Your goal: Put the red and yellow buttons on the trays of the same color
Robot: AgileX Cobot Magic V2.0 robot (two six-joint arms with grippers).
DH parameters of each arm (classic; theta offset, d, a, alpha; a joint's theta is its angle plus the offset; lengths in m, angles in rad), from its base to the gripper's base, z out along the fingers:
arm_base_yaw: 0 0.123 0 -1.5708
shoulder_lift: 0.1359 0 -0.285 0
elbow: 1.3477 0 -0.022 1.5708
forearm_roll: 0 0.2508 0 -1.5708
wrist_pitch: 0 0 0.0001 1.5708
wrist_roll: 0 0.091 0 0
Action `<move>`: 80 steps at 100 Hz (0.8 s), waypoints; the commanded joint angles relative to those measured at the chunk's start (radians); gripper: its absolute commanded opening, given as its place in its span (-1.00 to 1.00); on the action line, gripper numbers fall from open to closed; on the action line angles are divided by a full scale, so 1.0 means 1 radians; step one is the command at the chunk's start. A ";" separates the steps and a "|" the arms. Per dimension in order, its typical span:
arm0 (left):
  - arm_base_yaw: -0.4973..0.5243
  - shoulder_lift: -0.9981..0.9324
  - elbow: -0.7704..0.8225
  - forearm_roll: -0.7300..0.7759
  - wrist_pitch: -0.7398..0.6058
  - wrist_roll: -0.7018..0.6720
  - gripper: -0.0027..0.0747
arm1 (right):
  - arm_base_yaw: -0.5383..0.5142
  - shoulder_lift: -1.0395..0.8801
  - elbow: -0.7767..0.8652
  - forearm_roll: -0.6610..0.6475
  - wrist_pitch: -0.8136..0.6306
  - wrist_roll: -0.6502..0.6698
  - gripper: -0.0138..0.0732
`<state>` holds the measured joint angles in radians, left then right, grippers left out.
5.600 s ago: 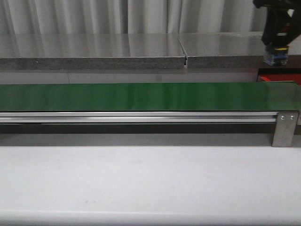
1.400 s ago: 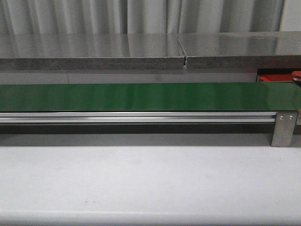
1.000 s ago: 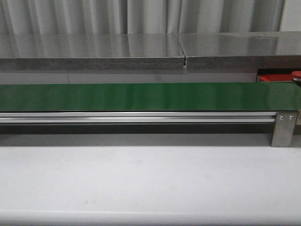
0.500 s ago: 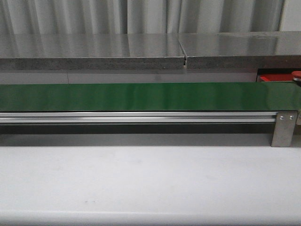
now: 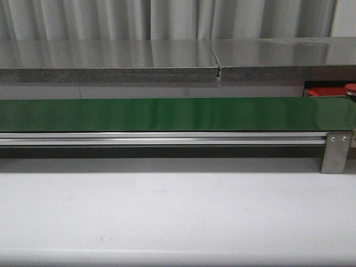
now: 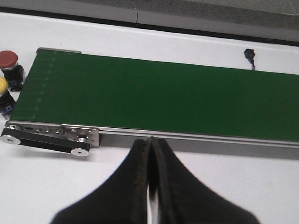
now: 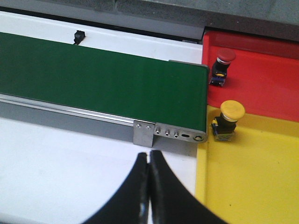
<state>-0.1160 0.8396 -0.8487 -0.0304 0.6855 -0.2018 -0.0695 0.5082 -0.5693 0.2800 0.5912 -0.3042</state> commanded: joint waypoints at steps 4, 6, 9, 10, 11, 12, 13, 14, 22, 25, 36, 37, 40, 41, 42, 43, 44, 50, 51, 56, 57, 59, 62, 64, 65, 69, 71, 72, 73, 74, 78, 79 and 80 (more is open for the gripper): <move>0.050 0.098 -0.084 -0.047 -0.080 -0.009 -0.98 | 0.001 0.001 -0.026 0.014 -0.062 -0.007 -0.95; 0.057 0.109 -0.089 -0.050 -0.080 -0.009 -0.98 | 0.001 0.001 -0.026 0.014 -0.062 -0.007 -0.95; 0.074 0.130 -0.099 -0.050 -0.080 -0.009 -0.98 | 0.001 0.001 -0.026 0.014 -0.062 -0.007 -0.95; 0.082 0.140 -0.104 -0.050 -0.078 -0.009 -0.98 | 0.001 0.001 -0.026 0.014 -0.062 -0.007 -0.95; 0.086 0.149 -0.109 -0.050 -0.078 -0.009 -0.98 | 0.001 0.001 -0.026 0.014 -0.062 -0.007 -0.95; 0.089 0.149 -0.111 -0.050 -0.078 -0.009 -0.98 | 0.001 0.001 -0.026 0.014 -0.062 -0.007 -0.95; 0.094 0.159 -0.113 -0.050 -0.078 -0.009 -0.98 | 0.001 0.001 -0.026 0.014 -0.062 -0.007 -0.95; 0.102 0.168 -0.117 -0.050 -0.078 -0.009 -0.98 | 0.001 0.001 -0.026 0.014 -0.062 -0.007 -0.95; 0.155 0.218 -0.142 -0.052 -0.069 -0.009 -0.98 | 0.001 0.001 -0.026 0.014 -0.062 -0.007 -0.95; 0.174 0.240 -0.150 -0.052 -0.063 -0.009 -0.98 | 0.001 0.001 -0.026 0.014 -0.062 -0.007 -0.95; 0.251 0.303 -0.178 -0.052 -0.049 -0.009 -0.98 | 0.001 0.001 -0.026 0.014 -0.062 -0.007 -0.95; 0.256 0.311 -0.181 -0.054 -0.049 -0.009 -0.98 | 0.001 0.001 -0.026 0.014 -0.062 -0.007 -0.95; 0.277 0.322 -0.185 -0.060 -0.051 -0.009 -0.98 | 0.001 0.001 -0.026 0.014 -0.062 -0.007 -0.95; 0.283 0.329 -0.185 -0.062 -0.052 -0.009 -0.98 | 0.001 0.001 -0.026 0.014 -0.062 -0.007 -0.95; 0.294 0.337 -0.188 -0.065 -0.052 -0.009 -0.97 | 0.001 0.001 -0.026 0.014 -0.062 -0.007 -0.95; 0.305 0.340 -0.190 -0.070 -0.052 -0.009 -0.97 | 0.001 0.001 -0.026 0.014 -0.062 -0.007 -0.95; 0.310 0.347 -0.190 -0.072 -0.052 -0.009 -0.97 | 0.001 0.001 -0.026 0.014 -0.062 -0.007 -0.95; 0.358 0.375 -0.196 -0.074 -0.054 -0.004 -0.89 | 0.001 0.001 -0.026 0.014 -0.062 -0.007 -0.95; 0.363 0.381 -0.196 -0.074 -0.054 -0.001 -0.86 | 0.001 0.001 -0.026 0.014 -0.062 -0.007 -0.95; 0.398 0.403 -0.201 -0.074 -0.054 0.007 -0.70 | 0.001 0.001 -0.026 0.014 -0.062 -0.007 -0.95; 0.407 0.406 -0.201 -0.074 -0.054 0.007 -0.67 | 0.001 0.001 -0.026 0.014 -0.062 -0.007 -0.95; 0.420 0.415 -0.201 -0.074 -0.054 0.008 -0.59 | 0.001 0.001 -0.026 0.014 -0.062 -0.007 -0.95; 0.438 0.424 -0.201 -0.074 -0.054 0.008 -0.45 | 0.001 0.001 -0.026 0.014 -0.062 -0.007 -0.95; 0.452 0.432 -0.201 -0.079 -0.051 0.008 -0.34 | 0.001 0.001 -0.026 0.014 -0.062 -0.007 -0.95; 0.456 0.437 -0.201 -0.079 -0.052 0.008 -0.27 | 0.001 0.001 -0.026 0.014 -0.062 -0.007 -0.95; 0.485 0.446 -0.201 -0.095 -0.050 0.008 -0.08 | 0.001 0.001 -0.026 0.014 -0.062 -0.007 -0.95; 0.500 0.452 -0.201 -0.103 -0.050 0.008 0.04 | 0.001 0.001 -0.026 0.014 -0.062 -0.007 -0.95; 0.505 0.456 -0.201 -0.106 -0.050 0.008 0.11 | 0.001 0.001 -0.026 0.014 -0.062 -0.007 -0.95; 0.510 0.454 -0.201 -0.109 -0.050 0.008 0.11 | 0.001 0.001 -0.026 0.014 -0.062 -0.007 -0.95; 0.520 0.459 -0.201 -0.115 -0.050 0.008 0.21 | 0.001 0.001 -0.026 0.014 -0.062 -0.007 -0.95; 0.549 0.467 -0.203 -0.128 -0.050 0.008 0.35 | 0.001 0.001 -0.026 0.014 -0.062 -0.007 -0.95; 0.554 0.471 -0.202 -0.128 -0.050 0.008 0.39 | 0.001 0.001 -0.026 0.014 -0.062 -0.007 -0.95; 0.559 0.470 -0.202 -0.131 -0.050 0.008 0.39 | 0.001 0.001 -0.026 0.014 -0.062 -0.007 -0.95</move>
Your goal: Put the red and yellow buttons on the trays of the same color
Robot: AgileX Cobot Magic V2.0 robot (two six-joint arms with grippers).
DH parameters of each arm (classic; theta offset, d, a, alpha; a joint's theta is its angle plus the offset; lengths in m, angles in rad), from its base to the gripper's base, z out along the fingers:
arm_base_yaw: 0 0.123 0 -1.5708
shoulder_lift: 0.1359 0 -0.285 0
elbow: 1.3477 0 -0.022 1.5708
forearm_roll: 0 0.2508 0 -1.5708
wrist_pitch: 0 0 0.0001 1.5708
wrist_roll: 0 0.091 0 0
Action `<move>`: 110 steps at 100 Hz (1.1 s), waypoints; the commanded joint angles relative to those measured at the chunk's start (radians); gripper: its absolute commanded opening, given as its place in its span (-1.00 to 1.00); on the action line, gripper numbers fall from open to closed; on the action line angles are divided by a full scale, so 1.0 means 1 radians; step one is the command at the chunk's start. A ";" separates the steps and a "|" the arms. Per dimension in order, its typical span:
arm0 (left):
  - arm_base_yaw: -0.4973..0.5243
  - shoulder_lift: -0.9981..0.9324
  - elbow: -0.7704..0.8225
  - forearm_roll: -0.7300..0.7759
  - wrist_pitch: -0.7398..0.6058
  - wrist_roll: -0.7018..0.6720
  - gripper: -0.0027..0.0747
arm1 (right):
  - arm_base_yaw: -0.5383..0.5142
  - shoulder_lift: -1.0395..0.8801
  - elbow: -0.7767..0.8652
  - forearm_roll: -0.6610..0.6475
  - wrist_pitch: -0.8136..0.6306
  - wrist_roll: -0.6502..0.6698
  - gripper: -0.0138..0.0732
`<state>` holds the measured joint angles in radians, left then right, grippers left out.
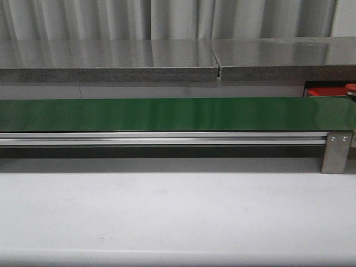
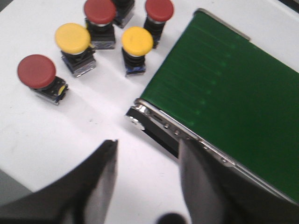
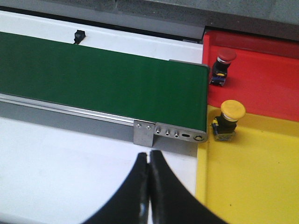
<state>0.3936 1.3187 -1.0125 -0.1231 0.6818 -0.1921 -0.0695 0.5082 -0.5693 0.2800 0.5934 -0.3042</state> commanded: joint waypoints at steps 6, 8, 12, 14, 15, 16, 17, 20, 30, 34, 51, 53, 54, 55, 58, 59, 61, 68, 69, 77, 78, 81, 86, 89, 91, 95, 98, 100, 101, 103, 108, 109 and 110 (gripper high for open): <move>0.091 0.008 -0.039 -0.038 -0.045 -0.001 0.51 | 0.001 0.001 -0.026 0.014 -0.064 -0.007 -0.95; 0.105 0.013 -0.039 -0.038 -0.039 -0.001 0.51 | 0.001 0.001 -0.026 0.014 -0.064 -0.007 -0.95; 0.132 0.023 -0.044 -0.038 -0.021 -0.001 0.50 | 0.001 0.001 -0.026 0.014 -0.064 -0.007 -0.95; 0.139 0.028 -0.047 -0.038 -0.012 -0.001 0.50 | 0.001 0.001 -0.026 0.014 -0.064 -0.007 -0.95; 0.148 0.036 -0.052 -0.038 -0.004 -0.001 0.50 | 0.001 0.001 -0.026 0.014 -0.064 -0.007 -0.95; 0.152 0.039 -0.054 -0.038 0.001 -0.001 0.50 | 0.001 0.001 -0.026 0.014 -0.064 -0.007 -0.95; 0.160 0.041 -0.058 -0.038 0.009 -0.001 0.50 | 0.001 0.001 -0.026 0.014 -0.064 -0.007 -0.95; 0.174 0.057 -0.068 -0.038 0.026 -0.001 0.50 | 0.001 0.001 -0.026 0.014 -0.064 -0.007 -0.95; 0.212 0.108 -0.109 -0.038 0.090 0.051 0.50 | 0.001 0.001 -0.026 0.014 -0.064 -0.007 -0.95; 0.224 0.134 -0.132 -0.038 0.121 0.059 0.50 | 0.001 0.001 -0.026 0.014 -0.064 -0.007 -0.95; 0.256 0.241 -0.220 -0.034 0.188 0.097 0.50 | 0.001 0.001 -0.026 0.014 -0.064 -0.007 -0.95; 0.259 0.256 -0.231 -0.034 0.198 0.097 0.50 | 0.001 0.001 -0.026 0.014 -0.064 -0.007 -0.95; 0.262 0.260 -0.239 -0.034 0.206 0.097 0.50 | 0.001 0.001 -0.026 0.014 -0.064 -0.007 -0.95; 0.265 0.270 -0.243 -0.034 0.210 0.097 0.50 | 0.001 0.001 -0.026 0.014 -0.064 -0.007 -0.95; 0.267 0.290 -0.259 -0.034 0.226 0.097 0.50 | 0.001 0.001 -0.026 0.014 -0.064 -0.007 -0.95; 0.269 0.294 -0.266 -0.034 0.233 0.097 0.50 | 0.001 0.001 -0.026 0.014 -0.064 -0.007 -0.95; 0.271 0.309 -0.277 -0.034 0.241 0.097 0.50 | 0.001 0.001 -0.026 0.014 -0.064 -0.007 -0.95; 0.273 0.352 -0.308 -0.034 0.257 0.097 0.50 | 0.001 0.001 -0.026 0.014 -0.064 -0.007 -0.95; 0.273 0.361 -0.311 -0.034 0.257 0.097 0.50 | 0.001 0.001 -0.026 0.014 -0.064 -0.007 -0.95; 0.273 0.401 -0.344 -0.034 0.275 0.097 0.50 | 0.001 0.001 -0.026 0.014 -0.064 -0.007 -0.95; 0.273 0.408 -0.346 -0.034 0.275 0.097 0.50 | 0.001 0.001 -0.026 0.014 -0.064 -0.007 -0.95; 0.273 0.424 -0.358 -0.036 0.275 0.097 0.50 | 0.001 0.001 -0.026 0.014 -0.064 -0.007 -0.95; 0.273 0.447 -0.374 -0.036 0.275 0.097 0.50 | 0.001 0.001 -0.026 0.014 -0.064 -0.007 -0.95; 0.273 0.459 -0.386 -0.038 0.275 0.097 0.50 | 0.001 0.001 -0.026 0.014 -0.064 -0.007 -0.95; 0.273 0.466 -0.391 -0.038 0.275 0.097 0.50 | 0.001 0.001 -0.026 0.014 -0.064 -0.007 -0.95; 0.273 0.487 -0.406 -0.038 0.275 0.097 0.50 | 0.001 0.001 -0.026 0.014 -0.064 -0.007 -0.95; 0.273 0.496 -0.416 -0.040 0.273 0.097 0.50 | 0.001 0.001 -0.026 0.014 -0.064 -0.007 -0.95; 0.273 0.509 -0.424 -0.043 0.273 0.097 0.50 | 0.001 0.001 -0.026 0.014 -0.064 -0.007 -0.95; 0.273 0.512 -0.429 -0.043 0.273 0.097 0.50 | 0.001 0.001 -0.026 0.014 -0.064 -0.007 -0.95; 0.273 0.521 -0.438 -0.043 0.273 0.097 0.50 | 0.001 0.001 -0.026 0.014 -0.064 -0.007 -0.95; 0.273 0.541 -0.459 -0.043 0.273 0.097 0.50 | 0.001 0.001 -0.026 0.014 -0.064 -0.007 -0.95; 0.273 0.548 -0.461 -0.043 0.273 0.097 0.50 | 0.001 0.001 -0.026 0.014 -0.064 -0.007 -0.95; 0.273 0.551 -0.467 -0.045 0.273 0.097 0.50 | 0.001 0.001 -0.026 0.014 -0.064 -0.007 -0.95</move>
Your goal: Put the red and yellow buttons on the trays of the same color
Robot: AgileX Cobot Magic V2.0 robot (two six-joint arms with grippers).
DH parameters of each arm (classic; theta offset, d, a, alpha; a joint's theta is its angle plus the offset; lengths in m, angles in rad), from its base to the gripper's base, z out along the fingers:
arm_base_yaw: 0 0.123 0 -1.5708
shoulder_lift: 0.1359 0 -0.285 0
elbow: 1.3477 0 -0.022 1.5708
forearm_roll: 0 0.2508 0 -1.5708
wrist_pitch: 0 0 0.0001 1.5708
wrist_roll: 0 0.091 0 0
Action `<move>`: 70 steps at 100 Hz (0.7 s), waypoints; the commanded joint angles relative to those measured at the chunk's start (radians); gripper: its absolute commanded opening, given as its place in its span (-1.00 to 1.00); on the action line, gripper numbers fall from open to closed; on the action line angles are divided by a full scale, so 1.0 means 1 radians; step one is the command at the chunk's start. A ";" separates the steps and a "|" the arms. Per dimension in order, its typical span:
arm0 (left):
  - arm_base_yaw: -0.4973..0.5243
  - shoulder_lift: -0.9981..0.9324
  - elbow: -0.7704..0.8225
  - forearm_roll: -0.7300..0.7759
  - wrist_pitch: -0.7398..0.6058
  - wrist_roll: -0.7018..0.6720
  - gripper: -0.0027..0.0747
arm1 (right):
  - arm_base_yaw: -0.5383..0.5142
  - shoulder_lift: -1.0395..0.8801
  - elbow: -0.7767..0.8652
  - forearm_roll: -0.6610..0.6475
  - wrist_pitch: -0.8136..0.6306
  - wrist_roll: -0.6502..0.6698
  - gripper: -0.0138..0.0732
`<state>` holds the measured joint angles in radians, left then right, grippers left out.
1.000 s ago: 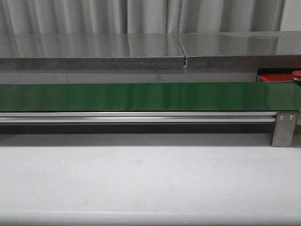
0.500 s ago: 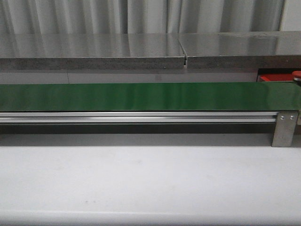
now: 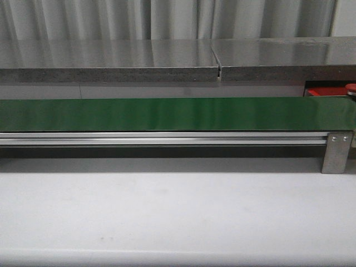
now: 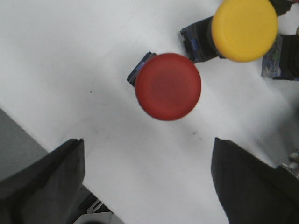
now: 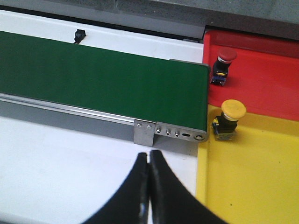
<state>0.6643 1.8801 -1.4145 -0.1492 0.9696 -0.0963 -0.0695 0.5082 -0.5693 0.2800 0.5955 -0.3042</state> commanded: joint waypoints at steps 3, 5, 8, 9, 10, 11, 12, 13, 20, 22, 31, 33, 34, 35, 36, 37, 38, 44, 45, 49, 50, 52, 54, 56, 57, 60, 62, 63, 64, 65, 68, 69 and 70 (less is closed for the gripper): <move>0.003 0.000 -0.077 -0.019 -0.015 0.001 0.50 | 0.001 0.001 -0.026 0.014 -0.066 -0.007 -0.95; 0.003 0.009 -0.085 -0.021 -0.015 0.001 0.50 | 0.001 0.001 -0.026 0.014 -0.066 -0.007 -0.95; 0.003 0.021 -0.096 -0.021 -0.015 0.001 0.50 | 0.001 0.001 -0.026 0.014 -0.066 -0.007 -0.95; 0.003 0.021 -0.098 -0.021 -0.015 0.001 0.50 | 0.001 0.001 -0.026 0.014 -0.066 -0.007 -0.95; 0.003 0.027 -0.103 -0.021 -0.015 0.001 0.50 | 0.001 0.001 -0.026 0.014 -0.066 -0.007 -0.95; 0.003 0.030 -0.106 -0.021 -0.015 0.001 0.50 | 0.001 0.001 -0.026 0.014 -0.066 -0.007 -0.95; 0.003 0.034 -0.111 -0.021 -0.015 0.001 0.50 | 0.001 0.001 -0.026 0.014 -0.066 -0.007 -0.95; 0.003 0.038 -0.114 -0.021 -0.015 0.001 0.50 | 0.001 0.001 -0.026 0.014 -0.066 -0.007 -0.95; 0.003 0.061 -0.136 -0.021 -0.015 0.001 0.50 | 0.001 0.001 -0.026 0.014 -0.066 -0.007 -0.95; 0.003 0.067 -0.143 -0.021 -0.015 0.001 0.50 | 0.001 0.001 -0.026 0.014 -0.066 -0.007 -0.95; 0.003 0.091 -0.162 -0.034 -0.016 0.001 0.49 | 0.001 0.001 -0.026 0.014 -0.066 -0.007 -0.95; 0.003 0.094 -0.167 -0.036 -0.019 0.003 0.48 | 0.001 0.001 -0.026 0.014 -0.066 -0.007 -0.95; 0.003 0.096 -0.167 -0.036 -0.022 0.003 0.47 | 0.001 0.001 -0.026 0.014 -0.066 -0.007 -0.95; 0.003 0.096 -0.170 -0.036 -0.022 0.003 0.47 | 0.001 0.001 -0.026 0.014 -0.066 -0.007 -0.95; 0.003 0.099 -0.170 -0.036 -0.025 0.003 0.46 | 0.001 0.001 -0.026 0.014 -0.066 -0.007 -0.95; 0.003 0.099 -0.172 -0.036 -0.027 0.003 0.46 | 0.001 0.001 -0.026 0.014 -0.066 -0.007 -0.95; 0.003 0.101 -0.172 -0.039 -0.030 0.003 0.43 | 0.001 0.001 -0.026 0.014 -0.066 -0.007 -0.95; 0.003 0.101 -0.172 -0.040 -0.041 0.003 0.32 | 0.001 0.001 -0.026 0.014 -0.066 -0.007 -0.95; 0.003 0.101 -0.172 -0.040 -0.046 0.003 0.29 | 0.001 0.001 -0.026 0.014 -0.066 -0.007 -0.95; 0.003 0.101 -0.172 -0.040 -0.048 0.003 0.19 | 0.001 0.001 -0.026 0.014 -0.066 -0.007 -0.95; 0.003 0.101 -0.174 -0.040 -0.050 0.003 0.14 | 0.001 0.001 -0.026 0.014 -0.066 -0.007 -0.95; 0.003 0.101 -0.174 -0.040 -0.050 0.003 0.07 | 0.001 0.001 -0.026 0.014 -0.066 -0.007 -0.95; 0.003 0.101 -0.174 -0.040 -0.050 0.003 0.02 | 0.001 0.001 -0.026 0.014 -0.066 -0.007 -0.95; 0.003 0.101 -0.174 -0.040 -0.050 0.003 -0.05 | 0.001 0.001 -0.026 0.014 -0.066 -0.007 -0.95; 0.003 0.101 -0.174 -0.040 -0.050 0.003 -0.10 | 0.001 0.001 -0.026 0.014 -0.066 -0.007 -0.95; 0.003 0.101 -0.174 -0.040 -0.050 0.003 -0.19 | 0.001 0.001 -0.026 0.014 -0.066 -0.007 -0.95; 0.003 0.101 -0.174 -0.040 -0.050 0.003 -0.26 | 0.001 0.001 -0.026 0.014 -0.066 -0.007 -0.95; 0.003 0.101 -0.174 -0.040 -0.050 0.003 -0.28 | 0.001 0.001 -0.026 0.014 -0.066 -0.007 -0.95; 0.003 0.101 -0.174 -0.040 -0.050 0.003 -0.30 | 0.001 0.001 -0.026 0.014 -0.066 -0.007 -0.95; 0.003 0.101 -0.174 -0.040 -0.050 0.003 -0.33 | 0.001 0.001 -0.026 0.014 -0.066 -0.007 -0.95; 0.003 0.101 -0.174 -0.040 -0.050 0.005 -0.40 | 0.001 0.001 -0.026 0.014 -0.066 -0.007 -0.95; 0.003 0.101 -0.174 -0.040 -0.050 0.005 -0.43 | 0.001 0.001 -0.026 0.014 -0.066 -0.007 -0.95; 0.003 0.101 -0.174 -0.040 -0.050 0.005 -0.45 | 0.001 0.001 -0.026 0.014 -0.066 -0.007 -0.95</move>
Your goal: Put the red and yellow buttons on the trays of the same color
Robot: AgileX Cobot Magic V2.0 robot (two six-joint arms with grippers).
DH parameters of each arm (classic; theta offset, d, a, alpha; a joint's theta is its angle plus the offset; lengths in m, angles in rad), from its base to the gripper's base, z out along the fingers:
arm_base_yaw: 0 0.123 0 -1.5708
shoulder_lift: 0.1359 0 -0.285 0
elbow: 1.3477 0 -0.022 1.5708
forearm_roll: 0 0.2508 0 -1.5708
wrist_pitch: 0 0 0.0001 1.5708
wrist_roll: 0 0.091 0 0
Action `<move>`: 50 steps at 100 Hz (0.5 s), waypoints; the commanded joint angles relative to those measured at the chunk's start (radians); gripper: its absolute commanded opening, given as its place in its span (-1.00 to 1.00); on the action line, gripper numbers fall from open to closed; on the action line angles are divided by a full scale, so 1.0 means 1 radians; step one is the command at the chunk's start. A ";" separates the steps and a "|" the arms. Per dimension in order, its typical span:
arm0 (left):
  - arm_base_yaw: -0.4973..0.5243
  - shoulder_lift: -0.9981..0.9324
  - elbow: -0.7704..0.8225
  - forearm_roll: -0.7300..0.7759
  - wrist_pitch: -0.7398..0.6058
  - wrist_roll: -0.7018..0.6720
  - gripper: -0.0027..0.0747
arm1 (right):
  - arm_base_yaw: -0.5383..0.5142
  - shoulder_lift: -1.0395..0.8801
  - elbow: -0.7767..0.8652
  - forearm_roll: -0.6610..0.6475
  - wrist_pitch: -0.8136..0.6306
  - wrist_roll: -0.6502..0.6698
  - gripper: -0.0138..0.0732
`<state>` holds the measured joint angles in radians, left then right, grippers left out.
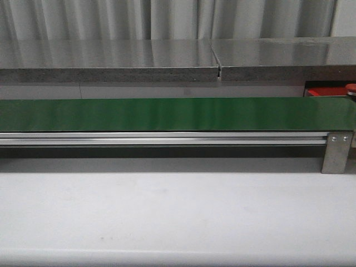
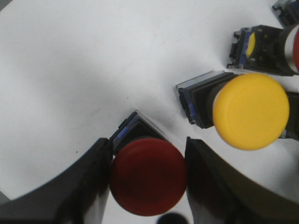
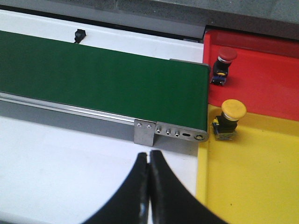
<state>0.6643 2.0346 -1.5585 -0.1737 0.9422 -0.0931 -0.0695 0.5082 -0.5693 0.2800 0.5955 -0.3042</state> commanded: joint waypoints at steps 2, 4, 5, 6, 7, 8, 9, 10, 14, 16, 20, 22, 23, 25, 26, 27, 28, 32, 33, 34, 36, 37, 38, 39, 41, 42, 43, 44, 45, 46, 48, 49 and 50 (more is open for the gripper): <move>0.003 -0.053 -0.030 -0.016 -0.021 0.001 -0.47 | 0.001 0.001 -0.026 0.014 -0.066 -0.007 -0.95; 0.003 -0.053 -0.030 -0.016 -0.021 0.002 -0.50 | 0.001 0.001 -0.026 0.014 -0.066 -0.007 -0.95; 0.003 -0.053 -0.030 -0.016 -0.021 0.004 -0.52 | 0.001 0.001 -0.026 0.014 -0.066 -0.007 -0.95; 0.003 -0.053 -0.030 -0.016 -0.021 0.004 -0.53 | 0.001 0.001 -0.026 0.014 -0.066 -0.007 -0.95; 0.003 -0.053 -0.030 -0.016 -0.021 0.004 -0.53 | 0.001 0.001 -0.026 0.014 -0.066 -0.007 -0.95; 0.003 -0.053 -0.030 -0.016 -0.021 0.004 -0.54 | 0.001 0.001 -0.026 0.014 -0.066 -0.007 -0.95; 0.003 -0.053 -0.030 -0.016 -0.021 0.004 -0.54 | 0.001 0.001 -0.026 0.014 -0.066 -0.007 -0.95; 0.003 -0.053 -0.030 -0.016 -0.021 0.004 -0.54 | 0.001 0.001 -0.026 0.014 -0.066 -0.007 -0.95; 0.003 -0.053 -0.030 -0.016 -0.021 0.005 -0.54 | 0.001 0.001 -0.026 0.014 -0.066 -0.007 -0.95; 0.003 -0.055 -0.030 -0.016 -0.021 0.005 -0.54 | 0.001 0.001 -0.026 0.014 -0.066 -0.007 -0.95; 0.003 -0.061 -0.030 -0.016 -0.019 0.016 -0.54 | 0.001 0.001 -0.026 0.014 -0.066 -0.007 -0.95; 0.003 -0.061 -0.030 -0.016 -0.019 0.022 -0.54 | 0.001 0.001 -0.026 0.014 -0.066 -0.007 -0.95; 0.003 -0.064 -0.030 -0.018 -0.019 0.030 -0.54 | 0.001 0.001 -0.026 0.014 -0.066 -0.007 -0.95; 0.003 -0.070 -0.030 -0.018 -0.019 0.032 -0.54 | 0.001 0.001 -0.026 0.014 -0.066 -0.007 -0.95; 0.003 -0.072 -0.030 -0.018 -0.016 0.032 -0.54 | 0.001 0.001 -0.026 0.014 -0.066 -0.007 -0.95; 0.003 -0.076 -0.030 -0.018 -0.016 0.032 -0.54 | 0.001 0.001 -0.026 0.014 -0.066 -0.007 -0.95; 0.003 -0.078 -0.030 -0.018 -0.016 0.035 -0.54 | 0.001 0.001 -0.026 0.014 -0.066 -0.007 -0.95; 0.003 -0.092 -0.030 -0.018 -0.014 0.035 -0.54 | 0.001 0.001 -0.026 0.014 -0.066 -0.007 -0.95; 0.003 -0.095 -0.030 -0.018 -0.012 0.035 -0.54 | 0.001 0.001 -0.026 0.014 -0.066 -0.007 -0.95; 0.003 -0.102 -0.030 -0.018 -0.013 0.035 -0.54 | 0.001 0.001 -0.026 0.014 -0.066 -0.007 -0.95; 0.003 -0.107 -0.030 -0.018 -0.010 0.036 -0.54 | 0.001 0.001 -0.026 0.014 -0.066 -0.007 -0.95; 0.003 -0.113 -0.030 -0.020 -0.009 0.040 -0.54 | 0.001 0.001 -0.026 0.014 -0.066 -0.007 -0.95; 0.003 -0.116 -0.030 -0.019 -0.006 0.041 -0.54 | 0.001 0.001 -0.026 0.014 -0.066 -0.007 -0.95; 0.003 -0.123 -0.030 -0.019 -0.006 0.043 -0.54 | 0.001 0.001 -0.026 0.014 -0.066 -0.007 -0.95; 0.003 -0.132 -0.030 -0.019 -0.006 0.051 -0.54 | 0.001 0.001 -0.026 0.014 -0.066 -0.007 -0.95; 0.003 -0.132 -0.030 -0.021 -0.004 0.053 -0.54 | 0.001 0.001 -0.026 0.014 -0.066 -0.007 -0.95; 0.003 -0.139 -0.028 -0.022 -0.003 0.054 -0.54 | 0.001 0.001 -0.026 0.014 -0.066 -0.007 -0.95; 0.003 -0.143 -0.028 -0.022 -0.003 0.055 -0.54 | 0.001 0.001 -0.026 0.014 -0.066 -0.007 -0.95; 0.003 -0.150 -0.028 -0.022 -0.003 0.055 -0.54 | 0.001 0.001 -0.026 0.014 -0.066 -0.007 -0.95; 0.003 -0.157 -0.026 -0.022 0.000 0.055 -0.54 | 0.001 0.001 -0.026 0.014 -0.066 -0.007 -0.95; 0.003 -0.169 -0.026 -0.022 0.004 0.055 -0.54 | 0.001 0.001 -0.026 0.014 -0.066 -0.007 -0.95; 0.003 -0.169 -0.026 -0.022 0.005 0.055 -0.54 | 0.001 0.001 -0.026 0.014 -0.066 -0.007 -0.95; 0.003 -0.176 -0.024 -0.022 0.007 0.055 -0.54 | 0.001 0.001 -0.026 0.014 -0.066 -0.007 -0.95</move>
<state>0.6643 1.9652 -1.5585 -0.1744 0.9537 -0.0472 -0.0695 0.5082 -0.5693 0.2800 0.5955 -0.3042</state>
